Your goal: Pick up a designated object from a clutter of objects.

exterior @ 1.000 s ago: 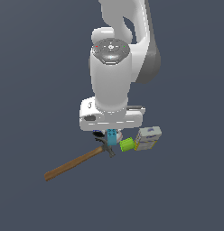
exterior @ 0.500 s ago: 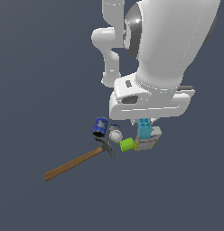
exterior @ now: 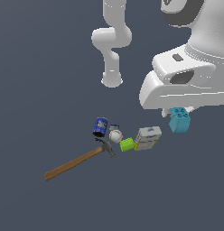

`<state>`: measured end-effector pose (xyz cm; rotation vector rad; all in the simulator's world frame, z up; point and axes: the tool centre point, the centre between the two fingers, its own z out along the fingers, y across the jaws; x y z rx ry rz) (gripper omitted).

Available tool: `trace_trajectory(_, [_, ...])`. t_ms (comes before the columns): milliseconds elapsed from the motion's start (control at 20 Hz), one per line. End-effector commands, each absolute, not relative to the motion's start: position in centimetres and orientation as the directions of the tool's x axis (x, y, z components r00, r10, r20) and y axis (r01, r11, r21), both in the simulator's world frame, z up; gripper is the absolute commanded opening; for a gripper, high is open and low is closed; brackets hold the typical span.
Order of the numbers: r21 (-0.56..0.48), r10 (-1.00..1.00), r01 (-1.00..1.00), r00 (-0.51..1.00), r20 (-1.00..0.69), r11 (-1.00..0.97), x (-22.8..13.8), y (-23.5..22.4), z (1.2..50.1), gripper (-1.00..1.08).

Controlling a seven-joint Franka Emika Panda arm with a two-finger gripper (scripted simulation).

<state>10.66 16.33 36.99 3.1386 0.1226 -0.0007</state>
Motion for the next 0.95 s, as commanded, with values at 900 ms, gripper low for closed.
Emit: trace_trajectory(900, [0.0, 0.077, 0.077, 0.997, 0.0, -0.997, 11.9, 20.9, 41.0, -1.0])
